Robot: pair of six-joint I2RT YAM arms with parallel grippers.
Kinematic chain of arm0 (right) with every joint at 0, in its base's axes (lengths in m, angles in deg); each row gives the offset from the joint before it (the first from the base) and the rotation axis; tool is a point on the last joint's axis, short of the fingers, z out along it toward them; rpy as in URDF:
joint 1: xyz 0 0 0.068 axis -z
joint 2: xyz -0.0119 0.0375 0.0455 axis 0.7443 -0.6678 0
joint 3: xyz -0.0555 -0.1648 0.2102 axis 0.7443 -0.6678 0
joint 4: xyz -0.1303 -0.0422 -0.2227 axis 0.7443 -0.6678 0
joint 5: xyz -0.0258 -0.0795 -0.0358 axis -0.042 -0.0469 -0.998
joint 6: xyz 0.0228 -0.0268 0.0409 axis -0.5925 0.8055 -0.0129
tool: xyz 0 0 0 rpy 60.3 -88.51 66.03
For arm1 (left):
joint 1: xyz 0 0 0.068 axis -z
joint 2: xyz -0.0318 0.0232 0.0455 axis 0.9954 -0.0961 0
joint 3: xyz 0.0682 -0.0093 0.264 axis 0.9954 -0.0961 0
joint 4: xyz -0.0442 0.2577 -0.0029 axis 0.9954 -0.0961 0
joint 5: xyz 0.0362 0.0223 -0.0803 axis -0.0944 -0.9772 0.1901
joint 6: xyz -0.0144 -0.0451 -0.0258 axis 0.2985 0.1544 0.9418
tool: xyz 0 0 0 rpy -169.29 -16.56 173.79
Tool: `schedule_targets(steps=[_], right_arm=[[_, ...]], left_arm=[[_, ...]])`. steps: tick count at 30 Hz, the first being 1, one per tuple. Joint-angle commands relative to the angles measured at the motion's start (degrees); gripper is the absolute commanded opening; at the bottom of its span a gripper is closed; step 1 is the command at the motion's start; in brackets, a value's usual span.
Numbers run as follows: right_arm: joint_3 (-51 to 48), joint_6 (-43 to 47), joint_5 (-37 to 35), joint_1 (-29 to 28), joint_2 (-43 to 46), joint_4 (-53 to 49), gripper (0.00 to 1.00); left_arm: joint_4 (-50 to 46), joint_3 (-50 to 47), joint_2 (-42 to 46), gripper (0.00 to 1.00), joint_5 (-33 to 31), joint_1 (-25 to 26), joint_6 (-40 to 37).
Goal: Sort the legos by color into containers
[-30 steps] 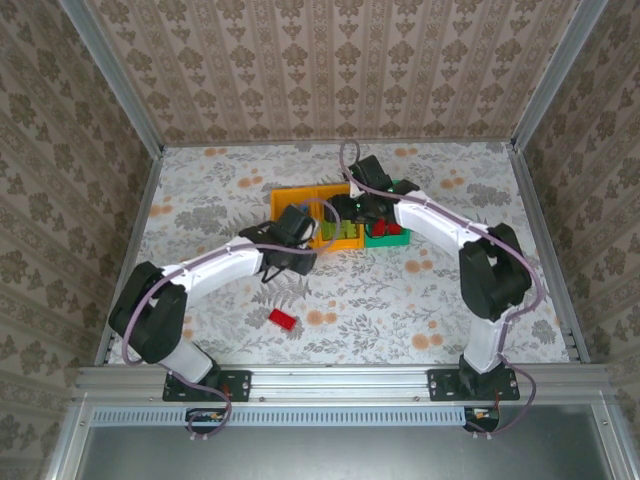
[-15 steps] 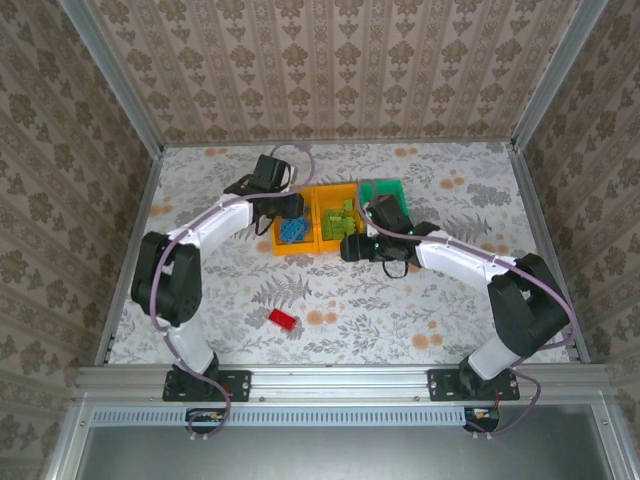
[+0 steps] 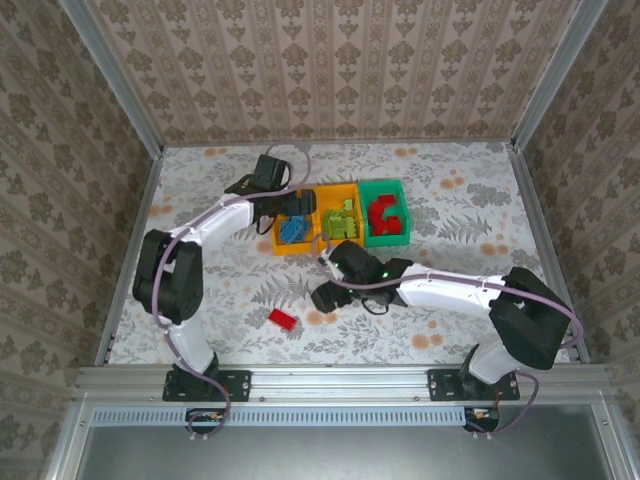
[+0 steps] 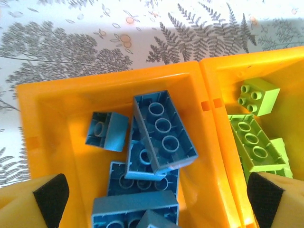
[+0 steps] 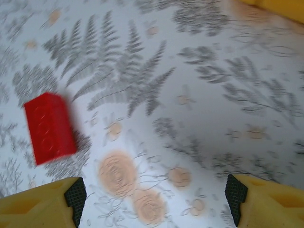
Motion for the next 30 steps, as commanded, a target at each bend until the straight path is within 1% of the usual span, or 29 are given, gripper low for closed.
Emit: schedule_targets(steps=[1, 3, 4, 8, 14, 17, 19, 21, 25, 27, 29, 30], right_arm=[[2.22, 4.92, -3.06, -4.39, -2.98, 1.12, 0.82], [4.9, 6.92, -4.03, -7.14, -5.94, -0.39, 0.83], [6.22, 7.76, -4.37, -8.14, -7.4, -0.95, 0.84], [11.79, 11.2, -6.47, -11.79, -13.03, -3.86, 0.85], [17.84, 13.31, -7.54, -14.28, -19.89, -6.69, 0.85], [20.52, 13.53, -8.82, -14.8, -23.23, -8.81, 0.82], [21.77, 13.44, -10.03, -14.81, -24.99, -9.71, 0.76], [22.87, 13.36, -11.35, -14.82, -26.47, -10.28, 0.66], [23.92, 13.35, -11.08, -14.83, -27.22, -10.56, 0.5], [23.39, 13.27, -11.36, -14.84, -25.65, -10.23, 0.39], [21.6, 12.95, -12.17, -14.66, -22.64, -9.21, 0.32], [20.2, 12.64, -12.46, -14.43, -20.28, -8.29, 0.3]], left_arm=[[2.96, -2.96, 5.9, 1.0, -3.05, -0.08, 1.42], [4.06, -4.92, 8.36, 1.0, -3.59, -0.07, 1.56], [4.42, -5.62, 9.25, 1.0, -3.7, -1.44, 1.63], [4.01, -7.29, 11.62, 1.0, -3.77, -2.43, 1.28], [4.32, -10.43, 13.7, 1.0, -3.05, -4.47, 1.87], [4.61, -11.73, 14.6, 1.0, -2.07, -5.59, 2.26], [4.7, -12.39, 15.09, 1.0, -1.8, -6.0, 2.2], [4.81, -12.98, 15.52, 1.0, -1.55, -6.28, 2.16], [4.92, -13.62, 16.17, 1.0, -1.25, -6.72, 1.99], [4.86, -14.06, 16.49, 1.0, -1.18, -7.01, 1.87], [4.7, -14.49, 16.98, 1.0, -1.24, -7.26, 1.74], [4.68, -14.77, 17.33, 1.0, -1.24, -7.42, 1.76]])
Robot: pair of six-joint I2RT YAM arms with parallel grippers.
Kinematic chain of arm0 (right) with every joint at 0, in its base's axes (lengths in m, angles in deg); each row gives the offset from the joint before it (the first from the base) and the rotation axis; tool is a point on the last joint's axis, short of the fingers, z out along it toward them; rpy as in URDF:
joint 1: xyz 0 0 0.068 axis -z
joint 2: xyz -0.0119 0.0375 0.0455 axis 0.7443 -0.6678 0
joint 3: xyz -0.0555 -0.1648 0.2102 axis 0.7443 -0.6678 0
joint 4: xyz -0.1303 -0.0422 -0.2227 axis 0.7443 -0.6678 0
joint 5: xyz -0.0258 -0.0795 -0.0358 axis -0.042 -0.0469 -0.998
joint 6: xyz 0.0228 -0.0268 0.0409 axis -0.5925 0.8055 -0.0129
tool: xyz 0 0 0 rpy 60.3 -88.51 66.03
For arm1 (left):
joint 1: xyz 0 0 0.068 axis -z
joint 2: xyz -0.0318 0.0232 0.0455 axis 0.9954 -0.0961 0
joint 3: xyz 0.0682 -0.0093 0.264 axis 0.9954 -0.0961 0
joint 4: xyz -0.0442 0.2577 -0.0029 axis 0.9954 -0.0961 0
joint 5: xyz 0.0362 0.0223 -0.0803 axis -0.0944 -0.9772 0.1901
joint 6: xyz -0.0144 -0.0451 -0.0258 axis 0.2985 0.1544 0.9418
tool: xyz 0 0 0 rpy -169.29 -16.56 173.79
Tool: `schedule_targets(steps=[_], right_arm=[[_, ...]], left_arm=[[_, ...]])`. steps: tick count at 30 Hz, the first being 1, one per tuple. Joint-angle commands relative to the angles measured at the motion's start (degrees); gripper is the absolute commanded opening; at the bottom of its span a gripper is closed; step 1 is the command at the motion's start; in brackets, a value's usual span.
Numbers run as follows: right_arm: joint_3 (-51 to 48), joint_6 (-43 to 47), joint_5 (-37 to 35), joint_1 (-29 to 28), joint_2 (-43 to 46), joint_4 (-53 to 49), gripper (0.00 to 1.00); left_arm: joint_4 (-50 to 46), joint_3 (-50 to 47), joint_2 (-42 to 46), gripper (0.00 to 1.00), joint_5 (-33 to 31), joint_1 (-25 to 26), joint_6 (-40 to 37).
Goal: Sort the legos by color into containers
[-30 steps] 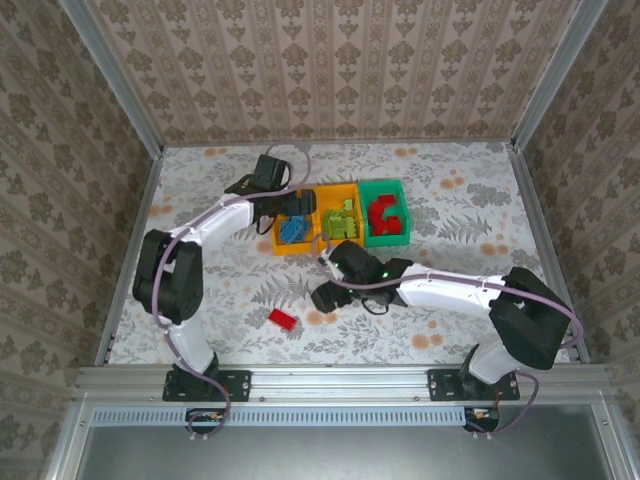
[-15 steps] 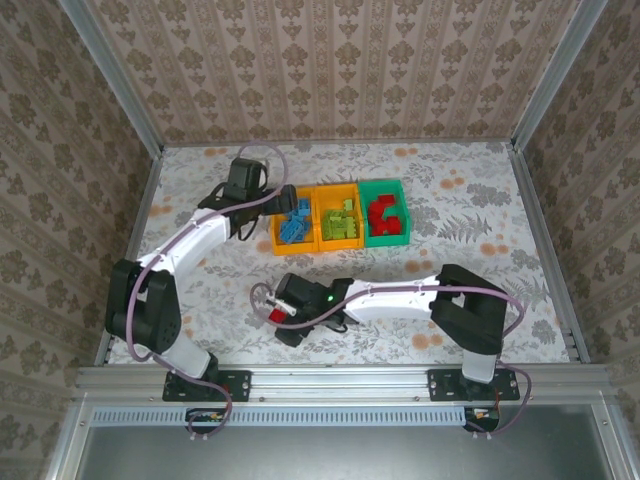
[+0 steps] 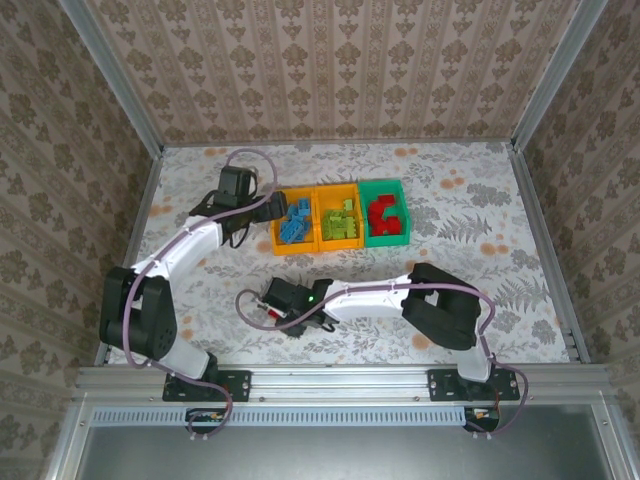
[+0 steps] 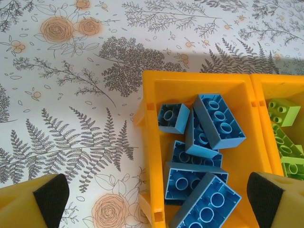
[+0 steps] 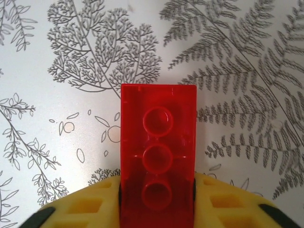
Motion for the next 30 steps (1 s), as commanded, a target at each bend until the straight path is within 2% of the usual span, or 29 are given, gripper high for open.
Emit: schedule_targets(steps=[1, 5, 7, 9, 12, 15, 19, 26, 30], right_arm=[[-3.61, -0.68, -2.76, 0.59, 7.28, 0.29, 0.29], [-11.58, -3.49, -1.67, 6.53, 19.07, 6.07, 0.26], [-15.55, -5.48, 0.72, 11.87, 24.93, 9.03, 0.24], [-18.84, -7.75, 3.93, 19.67, 29.62, 12.02, 0.23], [-18.95, -9.49, 4.52, 29.12, 32.94, 10.52, 0.23], [-14.92, -10.64, 3.12, 36.93, 31.18, 4.98, 0.23], [-9.17, -12.15, 5.43, 44.4, 25.06, -0.33, 0.22], [0.28, -12.76, 7.0, 48.29, 13.34, -4.54, 0.22], [2.39, -13.46, 7.38, 49.23, 9.71, -4.21, 0.23]], left_arm=[[0.49, -1.32, 2.84, 1.0, 0.49, -1.02, 0.44], [0.4, -2.61, 3.93, 1.0, 0.08, -1.67, 0.1], [0.29, -3.26, 4.42, 1.0, -0.21, -1.88, -0.21], [0.29, -4.08, 5.07, 1.0, -0.57, -1.93, -0.42], [0.39, -5.39, 5.98, 1.0, -0.83, -2.03, -0.82], [0.55, -7.05, 6.92, 1.0, -1.44, -2.01, -1.15], [0.48, -8.7, 8.08, 1.0, -2.51, -2.04, -1.75], [-0.62, -9.44, 8.43, 1.0, -4.03, -2.45, -3.07], [-0.7, -10.11, 8.81, 1.0, -4.47, -2.81, -3.5]])
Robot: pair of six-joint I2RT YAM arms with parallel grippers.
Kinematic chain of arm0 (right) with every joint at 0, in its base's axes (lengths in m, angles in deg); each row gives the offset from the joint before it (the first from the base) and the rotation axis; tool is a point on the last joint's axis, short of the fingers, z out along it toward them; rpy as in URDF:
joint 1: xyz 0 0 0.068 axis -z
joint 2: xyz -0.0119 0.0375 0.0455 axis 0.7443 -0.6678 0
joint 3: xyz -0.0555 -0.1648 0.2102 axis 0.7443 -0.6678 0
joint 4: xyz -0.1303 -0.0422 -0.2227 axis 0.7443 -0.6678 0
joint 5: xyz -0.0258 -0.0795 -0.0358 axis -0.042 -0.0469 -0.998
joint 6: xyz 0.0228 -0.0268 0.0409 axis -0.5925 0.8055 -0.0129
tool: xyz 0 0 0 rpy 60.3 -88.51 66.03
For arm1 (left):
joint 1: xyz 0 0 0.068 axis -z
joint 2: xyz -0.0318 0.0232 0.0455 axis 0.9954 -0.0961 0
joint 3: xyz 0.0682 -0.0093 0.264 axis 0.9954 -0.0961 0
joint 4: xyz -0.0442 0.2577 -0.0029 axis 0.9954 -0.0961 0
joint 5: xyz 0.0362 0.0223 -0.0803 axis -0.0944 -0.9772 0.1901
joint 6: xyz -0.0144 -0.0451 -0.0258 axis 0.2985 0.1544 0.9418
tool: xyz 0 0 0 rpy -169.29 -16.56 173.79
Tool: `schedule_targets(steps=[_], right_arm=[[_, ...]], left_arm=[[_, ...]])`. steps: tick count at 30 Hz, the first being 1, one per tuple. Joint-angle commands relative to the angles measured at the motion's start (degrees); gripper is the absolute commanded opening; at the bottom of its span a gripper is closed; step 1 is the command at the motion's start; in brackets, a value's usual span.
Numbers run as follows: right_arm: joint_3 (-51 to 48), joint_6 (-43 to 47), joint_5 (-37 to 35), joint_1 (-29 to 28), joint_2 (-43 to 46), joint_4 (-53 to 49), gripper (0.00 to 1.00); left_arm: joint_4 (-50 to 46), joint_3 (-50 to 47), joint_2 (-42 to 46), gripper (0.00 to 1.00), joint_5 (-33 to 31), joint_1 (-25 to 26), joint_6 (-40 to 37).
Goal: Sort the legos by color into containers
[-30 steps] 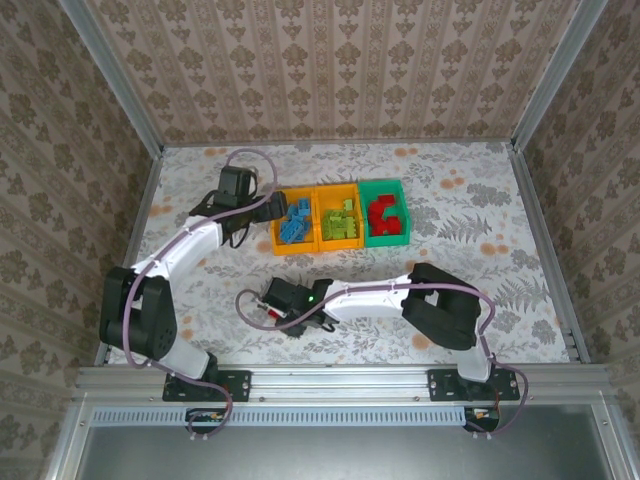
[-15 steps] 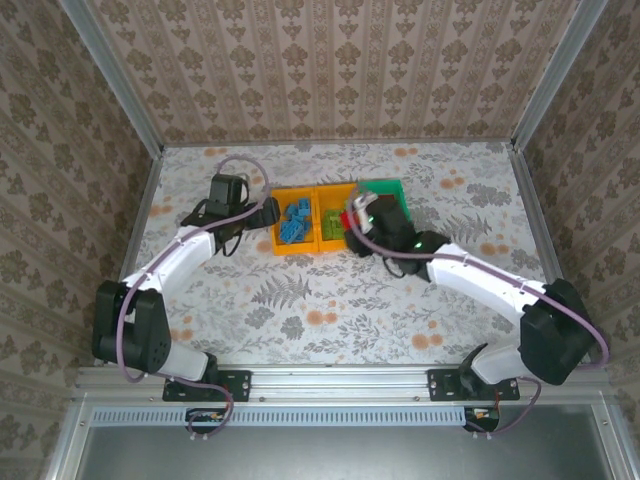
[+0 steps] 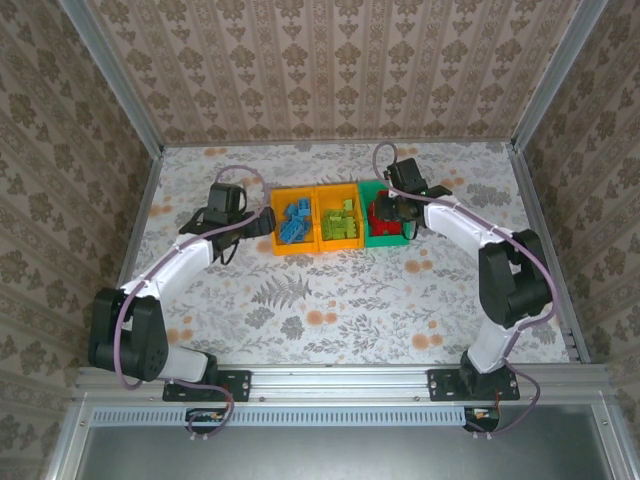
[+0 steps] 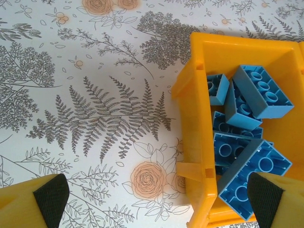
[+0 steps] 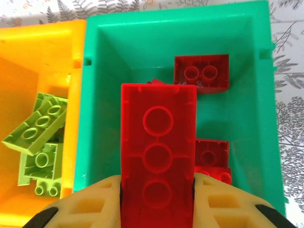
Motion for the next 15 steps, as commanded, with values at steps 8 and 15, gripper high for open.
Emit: schedule_targets(steps=[8, 15], right_arm=[[3.32, -1.63, 1.58, 1.2, -3.31, -2.43, 0.41], [-0.61, 0.11, -0.45, 1.22, 1.78, 0.72, 0.84]], left_arm=[[-0.22, -2.32, 2.21, 1.0, -2.0, -1.43, -2.29], [-0.73, -2.58, 2.83, 1.0, -3.42, -1.63, -3.25]])
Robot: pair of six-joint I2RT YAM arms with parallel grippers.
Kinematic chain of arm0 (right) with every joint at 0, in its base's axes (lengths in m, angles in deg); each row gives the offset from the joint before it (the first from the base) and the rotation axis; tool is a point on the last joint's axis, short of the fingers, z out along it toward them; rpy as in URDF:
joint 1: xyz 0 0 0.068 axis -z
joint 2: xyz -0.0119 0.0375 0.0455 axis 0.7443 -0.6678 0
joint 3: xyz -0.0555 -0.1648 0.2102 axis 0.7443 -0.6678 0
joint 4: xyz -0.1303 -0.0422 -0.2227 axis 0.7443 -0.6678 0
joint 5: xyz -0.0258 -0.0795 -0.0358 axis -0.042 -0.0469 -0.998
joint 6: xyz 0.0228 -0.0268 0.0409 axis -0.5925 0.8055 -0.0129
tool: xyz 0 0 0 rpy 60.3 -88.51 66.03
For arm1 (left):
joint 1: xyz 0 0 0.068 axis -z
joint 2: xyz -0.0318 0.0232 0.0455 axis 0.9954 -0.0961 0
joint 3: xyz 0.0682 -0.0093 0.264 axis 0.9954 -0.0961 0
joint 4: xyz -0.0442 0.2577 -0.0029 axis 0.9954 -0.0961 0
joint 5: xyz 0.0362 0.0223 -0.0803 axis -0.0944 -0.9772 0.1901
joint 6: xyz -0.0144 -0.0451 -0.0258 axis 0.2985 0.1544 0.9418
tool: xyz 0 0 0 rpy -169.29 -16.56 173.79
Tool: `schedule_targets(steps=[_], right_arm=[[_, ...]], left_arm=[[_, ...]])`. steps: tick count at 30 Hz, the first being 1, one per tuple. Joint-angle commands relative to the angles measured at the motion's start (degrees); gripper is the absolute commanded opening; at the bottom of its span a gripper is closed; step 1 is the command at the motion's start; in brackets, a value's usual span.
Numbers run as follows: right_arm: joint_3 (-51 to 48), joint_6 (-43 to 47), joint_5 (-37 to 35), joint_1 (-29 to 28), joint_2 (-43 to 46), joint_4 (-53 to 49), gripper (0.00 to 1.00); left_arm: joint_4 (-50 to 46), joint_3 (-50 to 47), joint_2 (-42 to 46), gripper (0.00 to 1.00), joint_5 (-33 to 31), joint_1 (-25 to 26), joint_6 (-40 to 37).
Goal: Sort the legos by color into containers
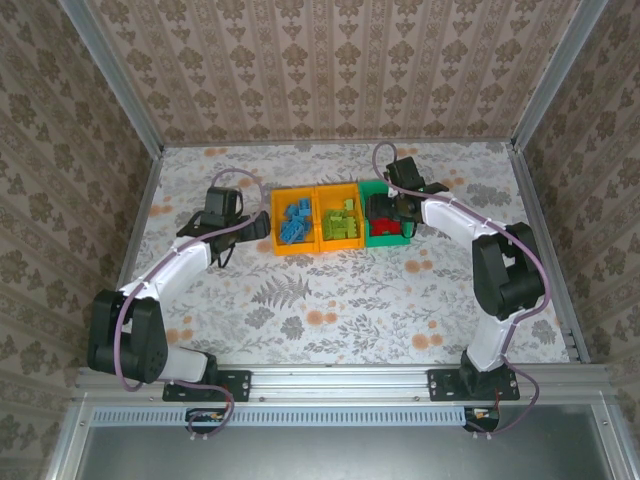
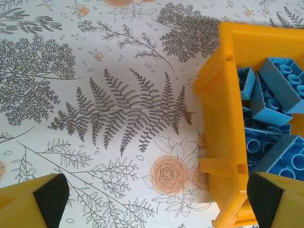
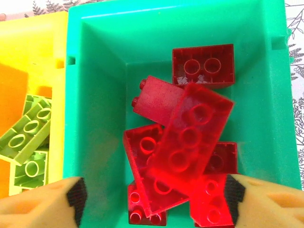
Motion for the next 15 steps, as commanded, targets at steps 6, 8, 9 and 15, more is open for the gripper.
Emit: schedule_targets(steps=[6, 8, 9, 15], right_arm=[[-10.74, 6.76, -13.87, 0.55, 12.25, 11.1, 0.94], [-15.8, 9.27, -19.16, 0.92, 15.3, 17.54, 0.96], [-18.73, 10.36, -21.48, 1.38, 16.89, 21.23, 0.97], [-33.66, 14.15, -28.88, 5.35, 22.09, 40.9, 1.0]], left_arm=[[-0.39, -2.64, 4.83, 1.0, -5.92, -0.51, -2.94], [-0.33, -3.43, 6.02, 1.0, -8.31, -0.56, -3.6], [-0.26, -3.86, 6.74, 1.0, -9.79, -0.65, -4.05], [-1.8, -6.0, 10.85, 1.0, -24.27, -0.67, -5.61]])
